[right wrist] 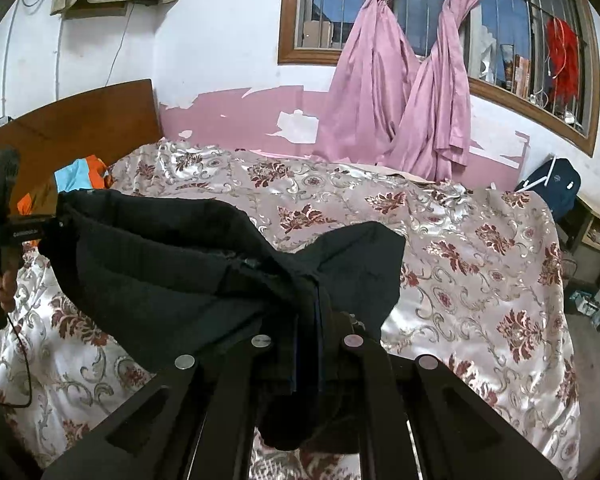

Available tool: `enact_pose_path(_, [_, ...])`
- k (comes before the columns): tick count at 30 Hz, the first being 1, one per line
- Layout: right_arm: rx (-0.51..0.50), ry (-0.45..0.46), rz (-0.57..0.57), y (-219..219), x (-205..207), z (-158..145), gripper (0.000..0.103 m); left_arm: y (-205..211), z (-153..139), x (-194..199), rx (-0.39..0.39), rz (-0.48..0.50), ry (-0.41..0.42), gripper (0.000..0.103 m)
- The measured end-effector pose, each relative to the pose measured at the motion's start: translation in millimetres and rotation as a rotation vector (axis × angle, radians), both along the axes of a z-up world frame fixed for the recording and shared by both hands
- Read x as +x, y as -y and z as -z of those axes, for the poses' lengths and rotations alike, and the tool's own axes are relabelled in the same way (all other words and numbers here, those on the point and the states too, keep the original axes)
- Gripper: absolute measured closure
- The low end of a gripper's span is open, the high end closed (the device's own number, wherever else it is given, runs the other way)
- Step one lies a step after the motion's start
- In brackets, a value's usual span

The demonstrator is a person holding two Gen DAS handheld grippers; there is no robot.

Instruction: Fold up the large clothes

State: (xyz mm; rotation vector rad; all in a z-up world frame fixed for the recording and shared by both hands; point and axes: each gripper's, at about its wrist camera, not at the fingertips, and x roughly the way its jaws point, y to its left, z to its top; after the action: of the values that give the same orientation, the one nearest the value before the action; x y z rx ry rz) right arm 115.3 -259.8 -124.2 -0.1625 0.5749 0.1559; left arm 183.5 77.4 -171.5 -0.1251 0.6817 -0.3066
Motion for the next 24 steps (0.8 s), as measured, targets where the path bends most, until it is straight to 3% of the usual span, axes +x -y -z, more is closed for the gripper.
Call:
enact_pose_path(10, [-0.021,0.014,-0.010,-10.7,34.5,-3.9,0.097,-2.1,2.5,24.3,0.034,-0.005,-0.009,0.096])
enact_pose_path(24, [-0.018,0.016,-0.010,-14.5,71.5,3.2,0.097,-8.1,17.5,64.1,0.018,-0.020,-0.029,0.096])
